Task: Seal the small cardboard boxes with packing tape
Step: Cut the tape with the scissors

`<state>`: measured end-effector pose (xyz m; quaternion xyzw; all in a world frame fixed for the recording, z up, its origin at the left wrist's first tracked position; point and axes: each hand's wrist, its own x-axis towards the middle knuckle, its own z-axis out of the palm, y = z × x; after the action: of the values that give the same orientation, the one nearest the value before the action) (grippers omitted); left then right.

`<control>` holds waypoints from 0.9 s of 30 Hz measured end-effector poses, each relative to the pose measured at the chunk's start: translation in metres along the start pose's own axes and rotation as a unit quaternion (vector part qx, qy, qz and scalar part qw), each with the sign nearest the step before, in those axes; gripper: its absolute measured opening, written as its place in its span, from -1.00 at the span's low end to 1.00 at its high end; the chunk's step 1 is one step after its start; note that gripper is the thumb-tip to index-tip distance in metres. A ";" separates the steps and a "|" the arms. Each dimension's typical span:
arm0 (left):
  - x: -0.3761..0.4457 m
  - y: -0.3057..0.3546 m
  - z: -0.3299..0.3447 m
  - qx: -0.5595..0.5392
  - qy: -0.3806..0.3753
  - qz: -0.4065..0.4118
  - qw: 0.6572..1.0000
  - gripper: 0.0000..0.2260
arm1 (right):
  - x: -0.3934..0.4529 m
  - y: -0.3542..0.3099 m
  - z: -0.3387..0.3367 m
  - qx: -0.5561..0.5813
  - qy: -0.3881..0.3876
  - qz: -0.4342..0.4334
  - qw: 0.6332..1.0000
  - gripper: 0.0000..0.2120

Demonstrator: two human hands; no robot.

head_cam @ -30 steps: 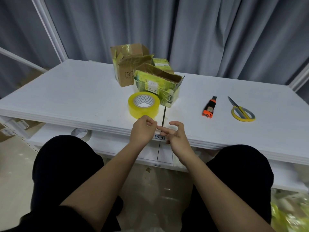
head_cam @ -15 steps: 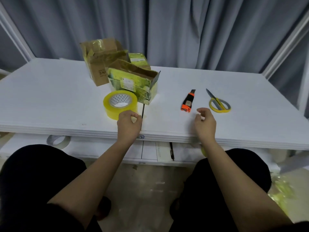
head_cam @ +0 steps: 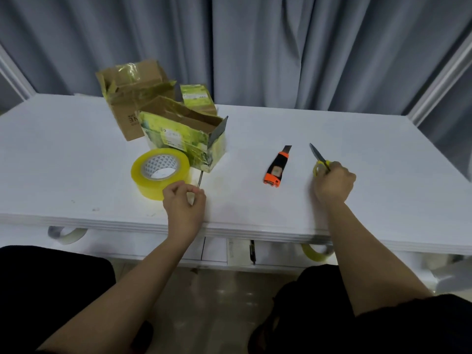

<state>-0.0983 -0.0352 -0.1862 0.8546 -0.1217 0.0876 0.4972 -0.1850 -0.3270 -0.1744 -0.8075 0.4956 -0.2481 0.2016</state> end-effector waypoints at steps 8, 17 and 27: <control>-0.001 0.000 0.001 -0.052 -0.014 -0.039 0.998 -0.96 | 0.000 0.005 -0.006 -0.099 -0.010 0.015 0.995 -0.67; -0.001 0.000 -0.022 -0.078 -0.060 -0.027 0.995 -0.91 | -0.108 -0.041 -0.028 0.108 -0.057 -0.243 0.962 -0.64; 0.006 -0.052 -0.117 -0.188 -0.108 -0.082 0.973 -0.83 | -0.190 -0.149 0.007 0.209 -0.303 -0.228 0.901 -0.81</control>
<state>-0.0801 0.0913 -0.1703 0.7572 -0.1188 -0.0709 0.6383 -0.1498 -0.0920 -0.1327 -0.8741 0.1497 -0.1280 0.4440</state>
